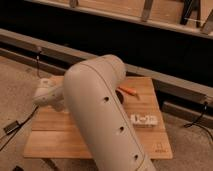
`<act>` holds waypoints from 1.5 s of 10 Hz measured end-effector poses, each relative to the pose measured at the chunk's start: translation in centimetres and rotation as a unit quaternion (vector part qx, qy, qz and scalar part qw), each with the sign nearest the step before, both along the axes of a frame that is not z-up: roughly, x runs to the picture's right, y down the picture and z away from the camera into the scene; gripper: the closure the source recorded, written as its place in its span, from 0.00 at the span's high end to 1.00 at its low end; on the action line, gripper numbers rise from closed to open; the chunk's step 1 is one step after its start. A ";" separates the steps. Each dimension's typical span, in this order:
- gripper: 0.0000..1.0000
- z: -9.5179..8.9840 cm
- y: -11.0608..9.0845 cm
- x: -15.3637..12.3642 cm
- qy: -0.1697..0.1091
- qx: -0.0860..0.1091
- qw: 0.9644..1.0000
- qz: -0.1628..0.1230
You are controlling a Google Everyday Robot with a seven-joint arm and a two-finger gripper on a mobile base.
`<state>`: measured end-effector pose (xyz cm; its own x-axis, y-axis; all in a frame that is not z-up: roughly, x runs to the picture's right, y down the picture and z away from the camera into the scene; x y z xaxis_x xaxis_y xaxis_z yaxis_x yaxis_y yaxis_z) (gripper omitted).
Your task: Wipe the white sponge on the table
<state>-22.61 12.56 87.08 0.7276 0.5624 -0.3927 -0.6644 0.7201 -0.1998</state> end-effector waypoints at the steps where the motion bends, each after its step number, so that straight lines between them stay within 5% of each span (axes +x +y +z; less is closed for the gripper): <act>1: 0.00 -0.2 0.1 -1.1 -0.010 0.000 1.000 -0.003; 5: 0.00 -3.4 2.2 -3.6 -0.048 -0.014 0.999 -0.020; 8: 0.00 -5.8 5.3 -2.9 -0.050 -0.039 0.998 -0.020; 12: 0.00 -6.7 9.1 1.7 -0.013 -0.074 0.997 -0.012; 15: 0.00 -5.9 9.0 5.2 0.024 -0.076 0.997 0.009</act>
